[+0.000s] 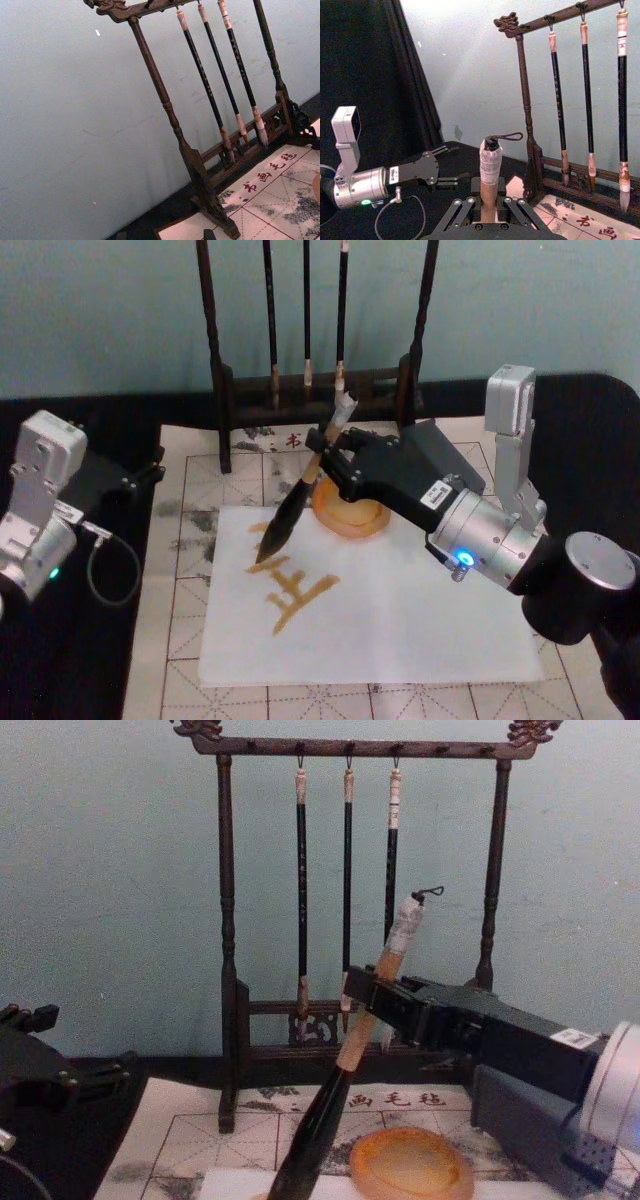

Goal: Pick up the brush from the inkstone, write on the paper, then place the brush back to its original position.

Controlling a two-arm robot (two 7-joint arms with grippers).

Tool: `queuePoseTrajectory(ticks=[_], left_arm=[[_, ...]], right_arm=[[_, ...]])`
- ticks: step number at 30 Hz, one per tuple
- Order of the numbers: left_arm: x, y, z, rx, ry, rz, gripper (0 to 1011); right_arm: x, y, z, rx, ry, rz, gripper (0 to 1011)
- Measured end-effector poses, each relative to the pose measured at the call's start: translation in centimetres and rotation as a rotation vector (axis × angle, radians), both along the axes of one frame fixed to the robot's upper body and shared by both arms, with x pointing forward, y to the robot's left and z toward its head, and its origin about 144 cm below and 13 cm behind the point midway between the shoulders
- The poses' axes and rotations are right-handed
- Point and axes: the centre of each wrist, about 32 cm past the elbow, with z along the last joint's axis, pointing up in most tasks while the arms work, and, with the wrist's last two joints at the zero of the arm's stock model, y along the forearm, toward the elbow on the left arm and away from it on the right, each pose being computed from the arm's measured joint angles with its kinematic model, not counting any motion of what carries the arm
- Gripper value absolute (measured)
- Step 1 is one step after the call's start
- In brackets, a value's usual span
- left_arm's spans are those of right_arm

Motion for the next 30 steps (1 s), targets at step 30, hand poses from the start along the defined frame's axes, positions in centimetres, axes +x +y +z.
queuePoseTrajectory(ticks=[30], left_arm=[[0.00,0.00,0.00,0.000,0.000,0.000,1001]], right_arm=[[0.57,0.21,-0.65,-0.021,0.005,-0.025,185]])
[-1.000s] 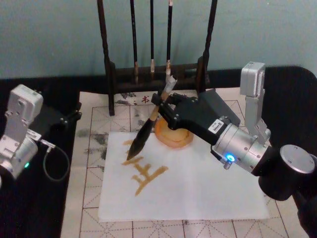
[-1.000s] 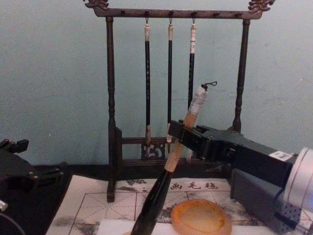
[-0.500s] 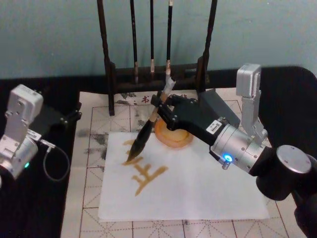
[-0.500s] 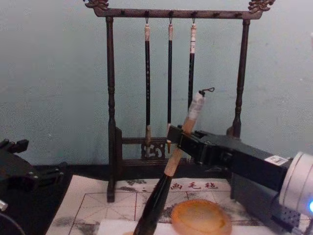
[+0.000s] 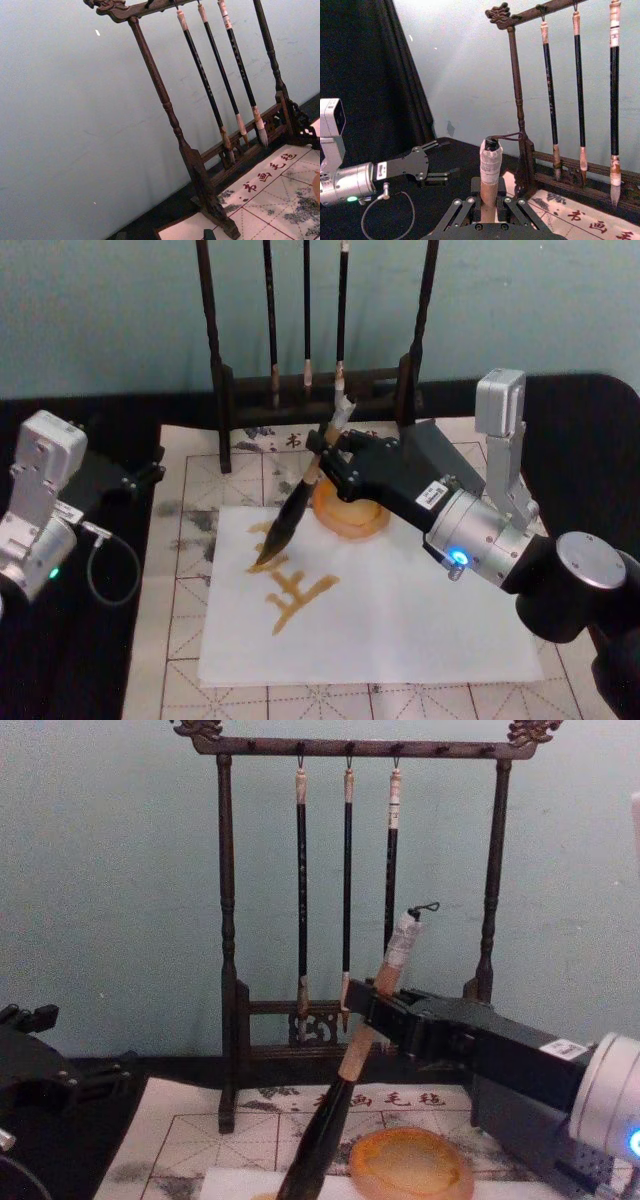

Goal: Pick up the brush from the inkstone, write on the paper, then place the brush back to its original position.

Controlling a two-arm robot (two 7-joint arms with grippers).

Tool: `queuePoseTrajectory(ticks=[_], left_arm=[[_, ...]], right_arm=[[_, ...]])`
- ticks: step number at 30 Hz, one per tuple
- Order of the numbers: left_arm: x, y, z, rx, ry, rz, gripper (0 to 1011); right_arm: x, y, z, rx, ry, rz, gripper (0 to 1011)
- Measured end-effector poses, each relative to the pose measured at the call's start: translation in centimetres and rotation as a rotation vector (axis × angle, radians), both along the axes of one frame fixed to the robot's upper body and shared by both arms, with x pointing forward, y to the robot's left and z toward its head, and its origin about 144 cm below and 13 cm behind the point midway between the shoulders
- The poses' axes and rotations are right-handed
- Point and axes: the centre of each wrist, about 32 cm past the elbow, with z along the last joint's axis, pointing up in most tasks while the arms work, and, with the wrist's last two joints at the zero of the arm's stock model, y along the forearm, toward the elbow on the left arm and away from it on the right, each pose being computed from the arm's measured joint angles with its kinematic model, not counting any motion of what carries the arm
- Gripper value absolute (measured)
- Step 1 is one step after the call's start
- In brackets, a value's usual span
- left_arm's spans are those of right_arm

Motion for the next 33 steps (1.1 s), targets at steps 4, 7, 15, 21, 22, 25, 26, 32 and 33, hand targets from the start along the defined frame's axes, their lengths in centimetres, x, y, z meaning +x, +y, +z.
queuePoseTrajectory(ticks=[4,7,15,21,22,25,26,32,33], left_arm=[[0.0,0.0,0.0,0.000,0.000,0.000,1001],[0.0,0.0,0.0,0.000,0.000,0.000,1001],[0.0,0.0,0.0,0.000,0.000,0.000,1001],[0.0,0.0,0.0,0.000,0.000,0.000,1001],[0.0,0.0,0.0,0.000,0.000,0.000,1001],[0.0,0.0,0.0,0.000,0.000,0.000,1001],[0.0,0.0,0.0,0.000,0.000,0.000,1001],[0.0,0.0,0.0,0.000,0.000,0.000,1001],[0.0,0.0,0.0,0.000,0.000,0.000,1001]], right_arm=[[0.0,-0.1,0.0,-0.004,-0.003,-0.003,185],[0.1,-0.3,0.0,-0.007,-0.005,-0.006,185],[0.0,-0.7,0.1,-0.009,-0.009,-0.014,185],[0.0,-1.0,0.2,-0.012,-0.013,-0.022,185],[-0.1,-1.1,0.2,-0.013,-0.015,-0.025,185],[-0.1,-1.2,0.3,-0.014,-0.017,-0.029,185],[-0.1,-1.3,0.3,-0.015,-0.018,-0.031,185],[-0.1,-1.7,0.3,-0.021,-0.021,-0.041,185],[-0.1,-1.7,0.3,-0.022,-0.021,-0.044,185]])
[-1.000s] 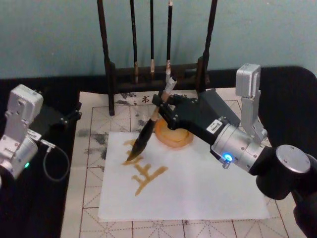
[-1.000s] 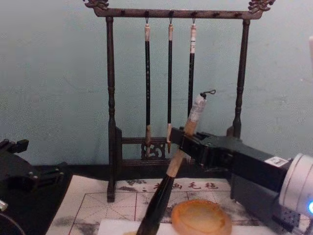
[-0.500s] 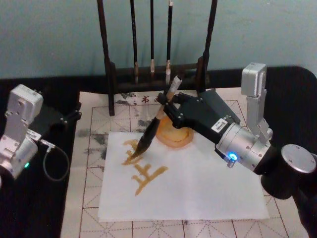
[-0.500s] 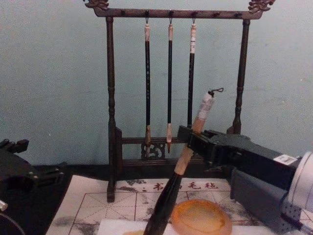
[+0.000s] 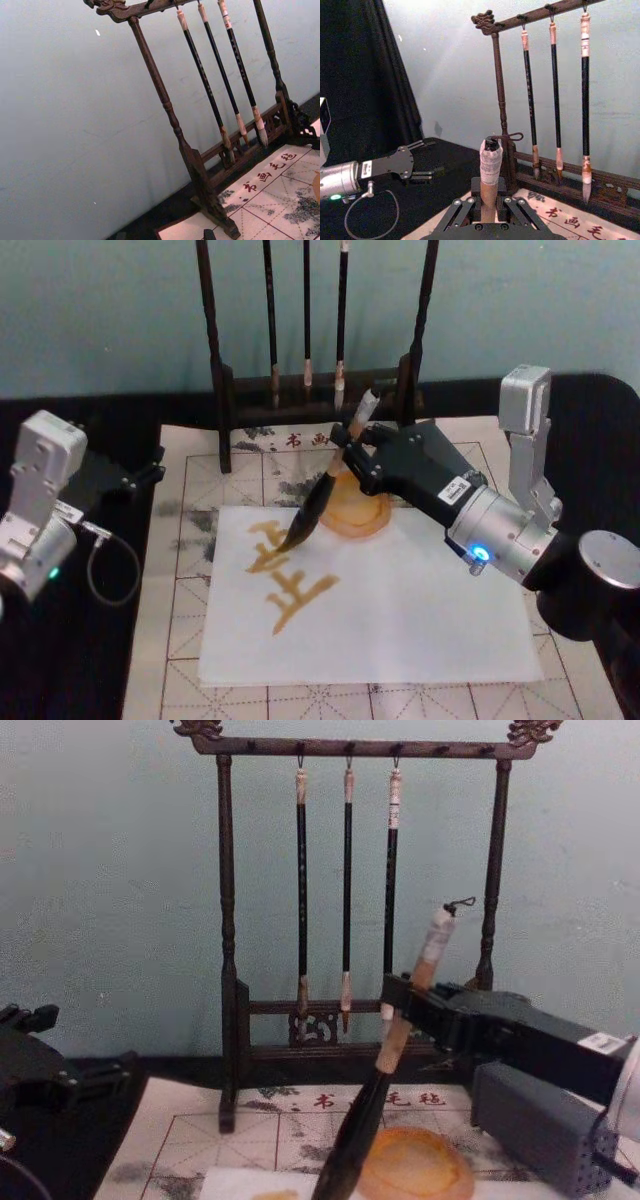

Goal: Pick up the brush from the inkstone, write on the paper, then place the brush back to its original position.

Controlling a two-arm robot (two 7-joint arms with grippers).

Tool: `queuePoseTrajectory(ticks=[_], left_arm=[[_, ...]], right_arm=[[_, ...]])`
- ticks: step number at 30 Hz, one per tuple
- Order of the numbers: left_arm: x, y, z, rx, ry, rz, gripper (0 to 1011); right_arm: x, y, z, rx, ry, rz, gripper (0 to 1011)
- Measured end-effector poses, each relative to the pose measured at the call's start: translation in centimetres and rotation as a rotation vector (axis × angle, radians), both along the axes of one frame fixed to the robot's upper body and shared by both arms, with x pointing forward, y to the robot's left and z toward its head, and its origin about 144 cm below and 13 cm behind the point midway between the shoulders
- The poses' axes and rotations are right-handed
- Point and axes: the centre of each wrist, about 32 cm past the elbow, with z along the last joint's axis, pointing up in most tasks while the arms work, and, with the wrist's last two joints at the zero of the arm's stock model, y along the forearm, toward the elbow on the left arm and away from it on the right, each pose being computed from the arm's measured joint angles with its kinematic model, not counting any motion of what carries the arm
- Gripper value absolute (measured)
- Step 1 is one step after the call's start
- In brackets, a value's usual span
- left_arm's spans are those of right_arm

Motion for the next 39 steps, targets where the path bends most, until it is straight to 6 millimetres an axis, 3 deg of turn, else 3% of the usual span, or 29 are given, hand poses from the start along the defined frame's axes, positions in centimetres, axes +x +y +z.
queuePoseTrajectory(ticks=[39], left_arm=[[0.00,0.00,0.00,0.000,0.000,0.000,1001]], right_arm=[[0.07,-0.93,0.35,-0.007,-0.020,-0.047,185]])
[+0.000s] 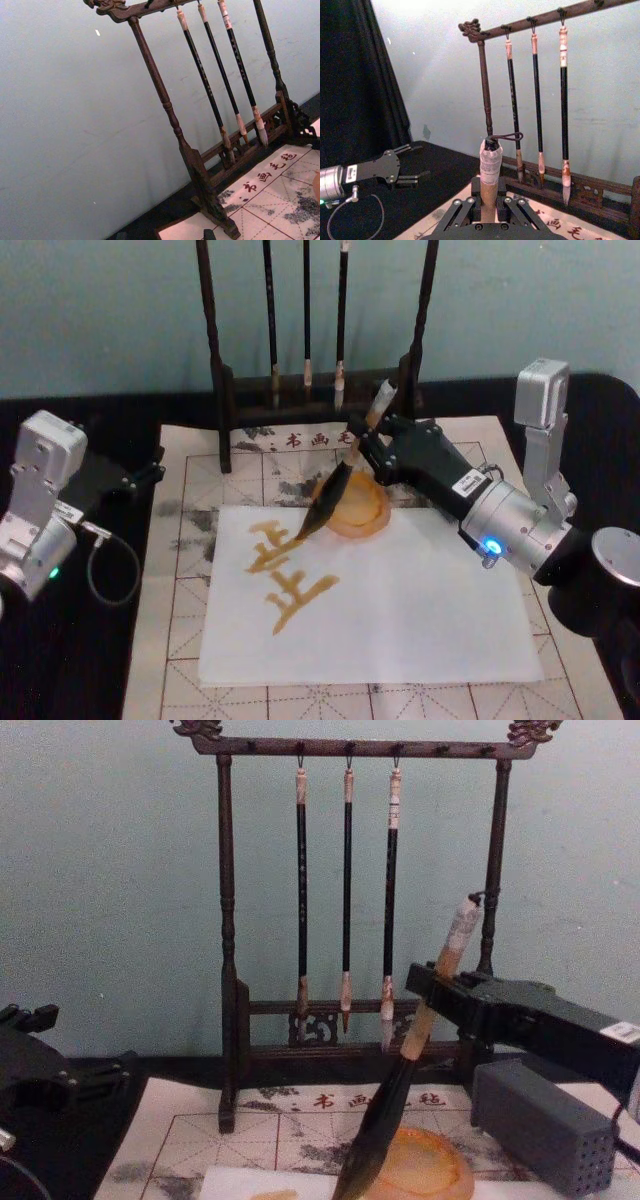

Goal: Pick up the brush from the inkstone, write on the paper, then place the brush back to its original position.

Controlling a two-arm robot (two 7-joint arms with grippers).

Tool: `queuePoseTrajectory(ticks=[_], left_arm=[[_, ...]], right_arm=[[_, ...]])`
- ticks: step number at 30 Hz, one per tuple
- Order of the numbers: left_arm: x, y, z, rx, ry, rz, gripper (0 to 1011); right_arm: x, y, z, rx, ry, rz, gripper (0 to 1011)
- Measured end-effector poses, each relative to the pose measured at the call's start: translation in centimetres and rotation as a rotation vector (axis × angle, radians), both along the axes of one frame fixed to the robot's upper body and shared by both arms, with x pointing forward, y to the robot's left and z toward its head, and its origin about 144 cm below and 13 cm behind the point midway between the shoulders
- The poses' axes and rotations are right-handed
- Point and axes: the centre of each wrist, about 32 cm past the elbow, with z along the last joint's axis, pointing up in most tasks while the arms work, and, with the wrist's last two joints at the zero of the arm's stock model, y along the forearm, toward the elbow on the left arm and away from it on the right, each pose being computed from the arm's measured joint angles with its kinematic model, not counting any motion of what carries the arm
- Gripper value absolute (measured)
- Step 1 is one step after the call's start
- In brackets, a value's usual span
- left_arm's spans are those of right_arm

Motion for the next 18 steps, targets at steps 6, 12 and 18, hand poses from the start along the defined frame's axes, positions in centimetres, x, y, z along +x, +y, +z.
queuePoseTrajectory(ticks=[6,12,18], left_arm=[[0.0,0.0,0.0,0.000,0.000,0.000,1001],[0.0,0.0,0.0,0.000,0.000,0.000,1001],[0.0,0.0,0.0,0.000,0.000,0.000,1001]], right_arm=[[-0.2,-0.3,0.6,0.022,-0.010,-0.003,185],[-0.2,-1.0,1.9,0.084,-0.011,-0.023,185],[0.1,-2.0,2.7,0.145,0.018,-0.084,185]])
